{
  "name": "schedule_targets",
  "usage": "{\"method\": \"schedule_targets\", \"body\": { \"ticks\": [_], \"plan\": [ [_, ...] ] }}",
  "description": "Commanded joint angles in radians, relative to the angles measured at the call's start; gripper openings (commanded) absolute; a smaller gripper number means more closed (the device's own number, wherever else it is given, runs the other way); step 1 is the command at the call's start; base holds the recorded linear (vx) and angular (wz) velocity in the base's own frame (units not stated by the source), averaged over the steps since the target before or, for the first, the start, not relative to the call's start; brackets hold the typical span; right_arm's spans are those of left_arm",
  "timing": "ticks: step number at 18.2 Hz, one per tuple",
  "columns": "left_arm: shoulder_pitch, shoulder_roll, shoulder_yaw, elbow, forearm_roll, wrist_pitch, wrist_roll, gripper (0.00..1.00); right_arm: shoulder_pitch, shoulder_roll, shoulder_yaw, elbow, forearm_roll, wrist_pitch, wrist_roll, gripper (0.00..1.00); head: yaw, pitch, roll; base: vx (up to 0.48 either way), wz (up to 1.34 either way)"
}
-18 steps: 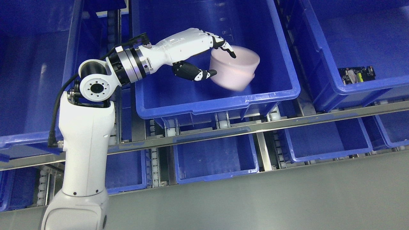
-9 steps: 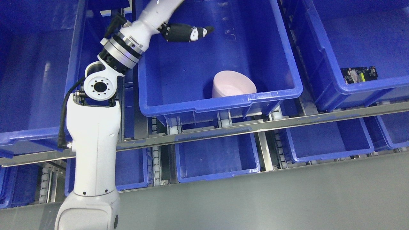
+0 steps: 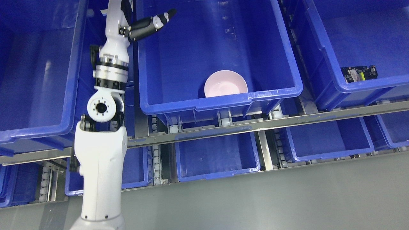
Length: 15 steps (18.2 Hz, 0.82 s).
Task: Stack pink IKEA bowls on left shelf middle
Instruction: 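Open the left hand to drop the bowls and withdraw upward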
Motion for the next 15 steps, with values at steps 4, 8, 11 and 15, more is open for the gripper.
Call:
{"method": "schedule_targets", "body": {
  "ticks": [4,8,11,15],
  "plan": [
    [0.215,-0.005,0.024,-0.133,0.031,-0.012,0.013,1.00,0.000,-0.017,0.000,0.000,0.000,-0.001,0.000,1.00,0.0000,0.000,0.000,-0.015,0.04],
    [0.229,-0.005,0.036,-0.133,0.032,-0.018,0.013,1.00,0.000,-0.017,0.000,0.000,0.000,-0.001,0.000,1.00,0.0000,0.000,0.000,-0.103,0.17],
    [0.232,-0.005,0.055,-0.133,0.032,-0.018,0.011,1.00,0.000,-0.017,0.000,0.000,0.000,-0.001,0.000,1.00,0.0000,0.000,0.000,-0.184,0.16],
    [0.233,-0.005,0.055,-0.133,0.032,-0.018,0.010,1.00,0.000,-0.017,0.000,0.000,0.000,-0.001,0.000,1.00,0.0000,0.000,0.000,-0.244,0.18]
  ]
}}
